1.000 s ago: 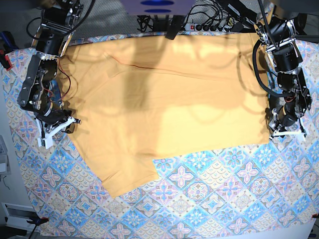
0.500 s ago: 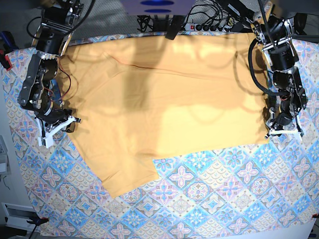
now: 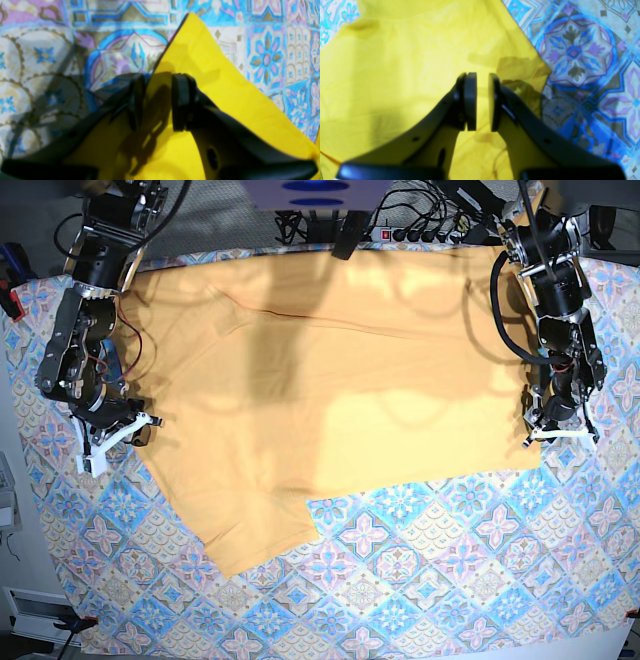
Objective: Fold the T-shirt properly
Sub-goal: 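Lower both grippers onto the shirt's side edges and pinch them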
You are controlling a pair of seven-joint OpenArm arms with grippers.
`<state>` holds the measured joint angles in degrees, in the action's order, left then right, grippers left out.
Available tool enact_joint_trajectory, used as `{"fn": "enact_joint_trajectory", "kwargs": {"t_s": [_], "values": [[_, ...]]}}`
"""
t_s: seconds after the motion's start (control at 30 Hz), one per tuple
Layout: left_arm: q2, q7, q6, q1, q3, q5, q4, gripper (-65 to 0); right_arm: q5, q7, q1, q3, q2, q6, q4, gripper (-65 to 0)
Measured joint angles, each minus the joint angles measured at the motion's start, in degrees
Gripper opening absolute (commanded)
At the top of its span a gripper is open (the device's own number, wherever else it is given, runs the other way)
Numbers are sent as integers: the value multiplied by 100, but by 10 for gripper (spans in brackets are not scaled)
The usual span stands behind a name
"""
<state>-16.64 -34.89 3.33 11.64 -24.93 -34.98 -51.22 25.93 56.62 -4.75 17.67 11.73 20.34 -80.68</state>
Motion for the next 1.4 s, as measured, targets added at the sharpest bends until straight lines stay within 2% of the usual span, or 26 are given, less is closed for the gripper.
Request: {"fn": "enact_joint_trajectory", "kwargs": {"t_s": [0.43, 0.6, 0.9, 0.97, 1.03, 1.1, 1.4], "values": [[111, 173, 13, -90, -4, -13, -37, -467, 20, 0, -2, 0, 2, 2, -4, -572], [160, -144, 35, -87, -4, -59, -90, -534, 17, 0, 0, 0, 0, 2, -4, -572], [188, -234, 39, -87, -4, -59, -92, -550, 17, 0, -11, 0, -9, 2, -4, -572], [188, -236, 59, -85, -4, -57, -92, -596, 17, 0, -13, 0, -11, 2, -4, -572], [190, -382, 260, -96, -4, -50, -186, -650, 17, 0, -13, 0, -13, 0, -4, -572], [236, -483, 382, -118, -4, -52, -258, -650, 17, 0, -17, 0, -15, 0, -4, -572], [269, -584, 396, -74, 7, -50, -308, -650, 15, -2, -39, 0, -122, 0, -4, -579]]}}
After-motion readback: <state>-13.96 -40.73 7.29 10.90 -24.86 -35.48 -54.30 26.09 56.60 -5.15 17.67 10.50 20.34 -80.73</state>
